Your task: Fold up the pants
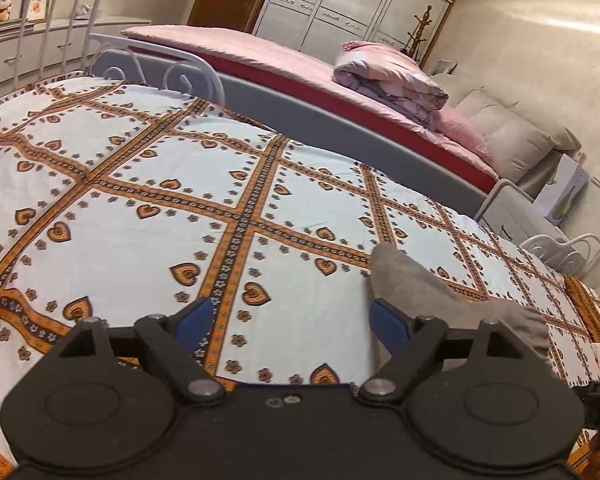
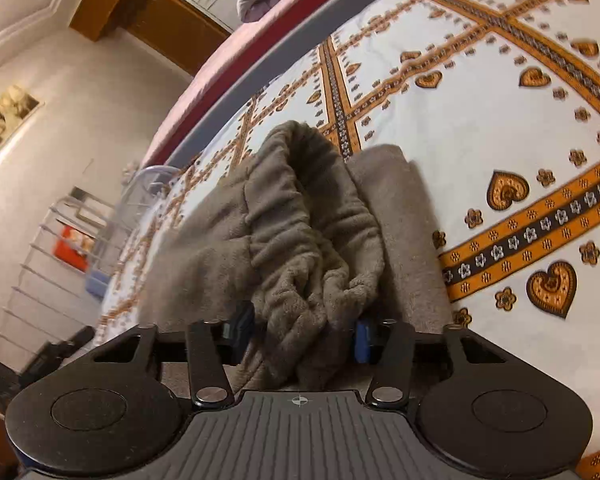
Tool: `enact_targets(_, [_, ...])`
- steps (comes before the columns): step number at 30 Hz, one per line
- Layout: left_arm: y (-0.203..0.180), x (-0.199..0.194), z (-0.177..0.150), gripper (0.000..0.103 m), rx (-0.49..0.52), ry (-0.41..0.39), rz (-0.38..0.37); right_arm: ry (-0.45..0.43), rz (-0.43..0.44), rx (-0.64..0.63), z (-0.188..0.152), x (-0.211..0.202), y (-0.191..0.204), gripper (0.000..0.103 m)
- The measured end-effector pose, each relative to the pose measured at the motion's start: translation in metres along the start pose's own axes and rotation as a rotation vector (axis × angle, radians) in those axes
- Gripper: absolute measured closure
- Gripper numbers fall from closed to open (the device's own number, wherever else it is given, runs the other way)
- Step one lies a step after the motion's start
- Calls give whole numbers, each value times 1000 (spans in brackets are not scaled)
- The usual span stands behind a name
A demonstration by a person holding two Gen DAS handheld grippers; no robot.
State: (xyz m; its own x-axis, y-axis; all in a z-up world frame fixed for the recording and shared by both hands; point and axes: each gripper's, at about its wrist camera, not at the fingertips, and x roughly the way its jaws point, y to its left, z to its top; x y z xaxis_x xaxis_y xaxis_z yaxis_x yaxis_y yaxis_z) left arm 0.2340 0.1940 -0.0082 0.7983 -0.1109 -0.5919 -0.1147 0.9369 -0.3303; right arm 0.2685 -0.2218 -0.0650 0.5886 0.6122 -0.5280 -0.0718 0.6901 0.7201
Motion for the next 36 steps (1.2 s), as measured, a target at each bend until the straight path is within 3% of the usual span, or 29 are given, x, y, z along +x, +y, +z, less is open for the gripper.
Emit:
enact_targets(1, [1,0,0,25,0,0,0,-24,-1,-9,-1,-5,3,71])
enact_targets(4, [1,1,0,24,10,5,-6,-78,19,-22,-2,-27,5,71])
enact_targets(7, [-3,7,-1,24,15,12,-12,-78,-57,-43,-2,-27,-1,72])
enact_targets(9, [-8,9,-2,23,18,21,-33,-84,-71,2,-1,-24,-12,72])
enact_targets(13, [-22,17,-7,23,78,58,-46,-84,-97,-23,-3,-22,-11,71])
enact_targets(17, [-34,26,-15,23,135,94,-40,-74,-67,24,1,-30,-18,57])
enact_targets(22, [-52,42,-14,23,108,102,-91,-192,-105,-154,3,-50,7,55])
enact_targets(26, [-73,59,-11,22,91,105,-113,-283,-67,-293,9,-49,45,55])
enact_targets(33, [-103,76,-14,22,156,122,-118,-118,0,-541,-4,6,103,55])
enact_targets(35, [-103,78,-15,21,168,128,-105,-64,-64,-599,-12,26,106,55])
enact_targets(36, [-103,77,-16,21,171,129,-100,-18,-142,-633,-16,40,104,55])
